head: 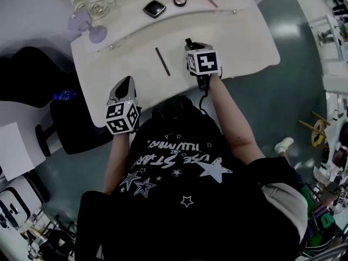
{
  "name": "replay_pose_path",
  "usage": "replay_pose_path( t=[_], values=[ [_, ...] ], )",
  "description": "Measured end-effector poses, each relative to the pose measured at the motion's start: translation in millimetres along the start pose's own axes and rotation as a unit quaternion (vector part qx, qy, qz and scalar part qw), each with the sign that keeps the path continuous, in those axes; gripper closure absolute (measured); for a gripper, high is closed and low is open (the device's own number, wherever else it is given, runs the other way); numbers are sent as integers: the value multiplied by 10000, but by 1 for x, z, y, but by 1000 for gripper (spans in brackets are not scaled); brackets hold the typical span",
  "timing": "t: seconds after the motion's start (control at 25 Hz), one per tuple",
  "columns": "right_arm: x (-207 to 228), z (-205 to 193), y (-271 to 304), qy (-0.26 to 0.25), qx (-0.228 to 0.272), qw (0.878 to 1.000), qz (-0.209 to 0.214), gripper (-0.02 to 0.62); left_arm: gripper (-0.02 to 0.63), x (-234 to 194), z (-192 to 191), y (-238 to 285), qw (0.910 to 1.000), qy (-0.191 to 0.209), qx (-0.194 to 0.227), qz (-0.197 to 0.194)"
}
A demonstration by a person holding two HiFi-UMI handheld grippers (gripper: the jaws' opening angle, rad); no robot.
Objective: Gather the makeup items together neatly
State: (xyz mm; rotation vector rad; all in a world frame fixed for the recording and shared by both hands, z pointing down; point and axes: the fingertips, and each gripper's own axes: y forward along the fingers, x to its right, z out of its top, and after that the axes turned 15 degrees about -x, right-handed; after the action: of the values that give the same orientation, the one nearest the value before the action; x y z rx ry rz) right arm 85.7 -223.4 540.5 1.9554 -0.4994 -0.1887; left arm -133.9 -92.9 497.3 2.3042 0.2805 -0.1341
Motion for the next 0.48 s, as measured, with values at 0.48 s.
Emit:
replay_pose_path(
  t=[0.48],
  values=[
    [-45, -20, 18, -31, -237, 9997, -43, 466, 604, -25, -8, -4, 9997, 57, -102, -221]
  ],
)
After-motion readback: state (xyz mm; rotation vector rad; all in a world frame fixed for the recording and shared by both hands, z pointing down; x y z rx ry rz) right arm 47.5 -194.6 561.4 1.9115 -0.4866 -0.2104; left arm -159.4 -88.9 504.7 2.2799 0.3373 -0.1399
